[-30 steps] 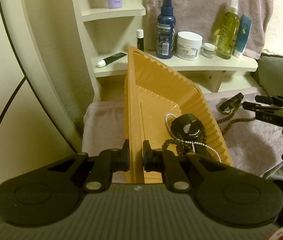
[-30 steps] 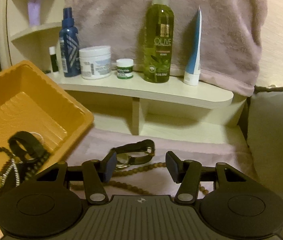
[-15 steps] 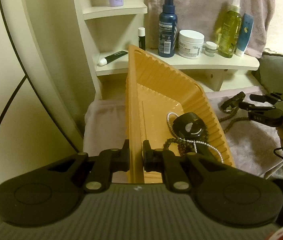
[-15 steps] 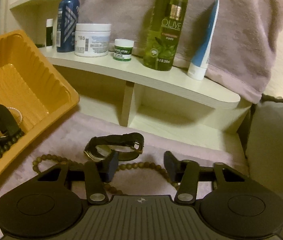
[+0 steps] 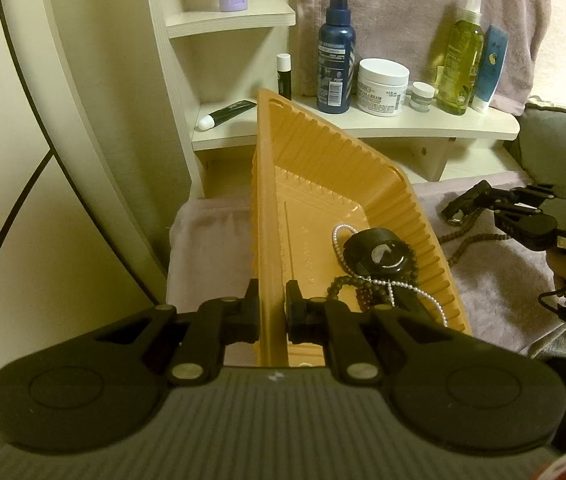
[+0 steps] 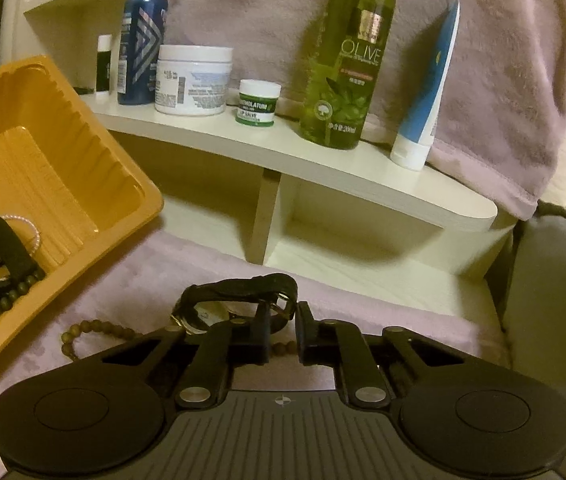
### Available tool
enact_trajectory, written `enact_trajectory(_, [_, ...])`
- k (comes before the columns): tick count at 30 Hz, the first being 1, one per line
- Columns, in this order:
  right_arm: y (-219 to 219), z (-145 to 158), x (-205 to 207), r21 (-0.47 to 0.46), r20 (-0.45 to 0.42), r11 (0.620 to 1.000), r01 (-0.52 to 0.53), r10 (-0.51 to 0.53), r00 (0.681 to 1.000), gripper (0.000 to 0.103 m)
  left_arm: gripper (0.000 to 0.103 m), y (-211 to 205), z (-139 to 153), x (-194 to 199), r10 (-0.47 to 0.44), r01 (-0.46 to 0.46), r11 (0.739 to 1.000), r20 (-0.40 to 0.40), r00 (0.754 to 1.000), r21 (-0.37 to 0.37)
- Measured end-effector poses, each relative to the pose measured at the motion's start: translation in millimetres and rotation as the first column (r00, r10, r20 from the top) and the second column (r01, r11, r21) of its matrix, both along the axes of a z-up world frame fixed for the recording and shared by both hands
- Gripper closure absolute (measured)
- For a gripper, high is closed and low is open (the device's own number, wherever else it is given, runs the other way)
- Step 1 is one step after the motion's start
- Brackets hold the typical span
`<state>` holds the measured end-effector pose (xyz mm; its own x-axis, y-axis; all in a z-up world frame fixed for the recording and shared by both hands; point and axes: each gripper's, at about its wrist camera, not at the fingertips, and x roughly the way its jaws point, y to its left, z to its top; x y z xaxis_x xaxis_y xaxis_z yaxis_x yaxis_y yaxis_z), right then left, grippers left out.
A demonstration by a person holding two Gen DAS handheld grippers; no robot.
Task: Organize jewelry
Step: 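Move the right gripper to the second black watch and grasp it, then carry the second watch into the tray and open the right gripper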
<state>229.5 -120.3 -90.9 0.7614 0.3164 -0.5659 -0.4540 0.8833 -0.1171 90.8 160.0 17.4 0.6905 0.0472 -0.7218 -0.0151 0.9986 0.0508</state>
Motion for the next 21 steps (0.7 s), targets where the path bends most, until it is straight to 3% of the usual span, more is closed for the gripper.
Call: enact_trajectory(21, [-11.2, 47.6, -36.8, 0.044, 0.099, 0.999, 0.000, -0.005, 0.995, 0.098, 0.093, 0.0, 1.3, -0.8, 0.000, 0.000, 1.000, 0.004, 1.000, -0.006])
